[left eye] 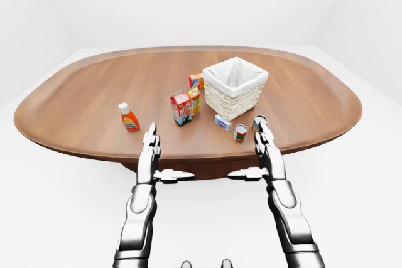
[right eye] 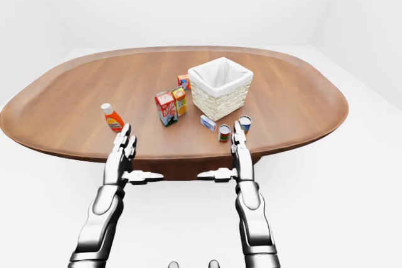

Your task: Pick up the orange juice, and put it in the basket.

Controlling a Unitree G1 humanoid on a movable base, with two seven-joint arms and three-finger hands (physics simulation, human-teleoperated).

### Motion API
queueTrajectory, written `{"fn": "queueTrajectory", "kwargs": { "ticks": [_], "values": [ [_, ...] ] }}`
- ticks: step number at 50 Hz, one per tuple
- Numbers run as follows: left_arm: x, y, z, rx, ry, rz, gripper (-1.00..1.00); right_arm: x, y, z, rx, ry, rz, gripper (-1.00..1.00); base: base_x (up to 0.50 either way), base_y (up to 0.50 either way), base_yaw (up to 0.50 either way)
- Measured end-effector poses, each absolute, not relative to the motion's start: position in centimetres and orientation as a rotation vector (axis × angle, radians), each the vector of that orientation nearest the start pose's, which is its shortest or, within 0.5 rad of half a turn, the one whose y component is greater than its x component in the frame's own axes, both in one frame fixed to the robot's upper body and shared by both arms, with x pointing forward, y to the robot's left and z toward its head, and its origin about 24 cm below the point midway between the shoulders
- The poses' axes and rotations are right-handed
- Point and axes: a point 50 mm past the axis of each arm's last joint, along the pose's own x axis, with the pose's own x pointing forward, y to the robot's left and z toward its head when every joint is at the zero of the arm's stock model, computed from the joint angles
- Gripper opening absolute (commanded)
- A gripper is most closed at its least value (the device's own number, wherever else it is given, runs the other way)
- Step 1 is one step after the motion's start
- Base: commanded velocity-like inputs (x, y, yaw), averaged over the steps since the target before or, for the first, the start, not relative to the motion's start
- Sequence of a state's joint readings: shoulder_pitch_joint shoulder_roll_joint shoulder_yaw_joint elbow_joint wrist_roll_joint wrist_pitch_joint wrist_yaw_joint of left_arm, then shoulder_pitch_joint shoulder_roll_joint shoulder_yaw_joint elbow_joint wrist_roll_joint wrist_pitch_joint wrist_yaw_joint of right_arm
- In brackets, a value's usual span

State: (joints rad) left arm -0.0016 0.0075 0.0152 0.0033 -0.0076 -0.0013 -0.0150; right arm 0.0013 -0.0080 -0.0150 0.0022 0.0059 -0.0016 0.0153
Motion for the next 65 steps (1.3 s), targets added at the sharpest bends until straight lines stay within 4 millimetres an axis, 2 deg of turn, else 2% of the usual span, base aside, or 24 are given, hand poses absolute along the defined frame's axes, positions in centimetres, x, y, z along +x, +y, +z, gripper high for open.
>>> {"fn": "queueTrajectory", "kwargs": {
  "ticks": [34,55,65],
  "values": [
    [25.3,16.0,4.7,-0.022,0.023,0.012,1.00,25.4,-16.0,4.2,-0.002,-0.001,-0.007,1.00,0.00,0.00,0.00],
    [25.0,17.0,10.3,-0.006,-0.213,0.034,1.00,25.8,-16.0,6.1,0.031,-0.066,-0.055,1.00,0.00,0.00,0.00],
    [24.6,18.0,12.5,-0.061,-0.311,0.079,1.00,25.8,-15.9,7.2,0.039,-0.122,-0.058,1.00,0.00,0.00,0.00]
  ]
}}
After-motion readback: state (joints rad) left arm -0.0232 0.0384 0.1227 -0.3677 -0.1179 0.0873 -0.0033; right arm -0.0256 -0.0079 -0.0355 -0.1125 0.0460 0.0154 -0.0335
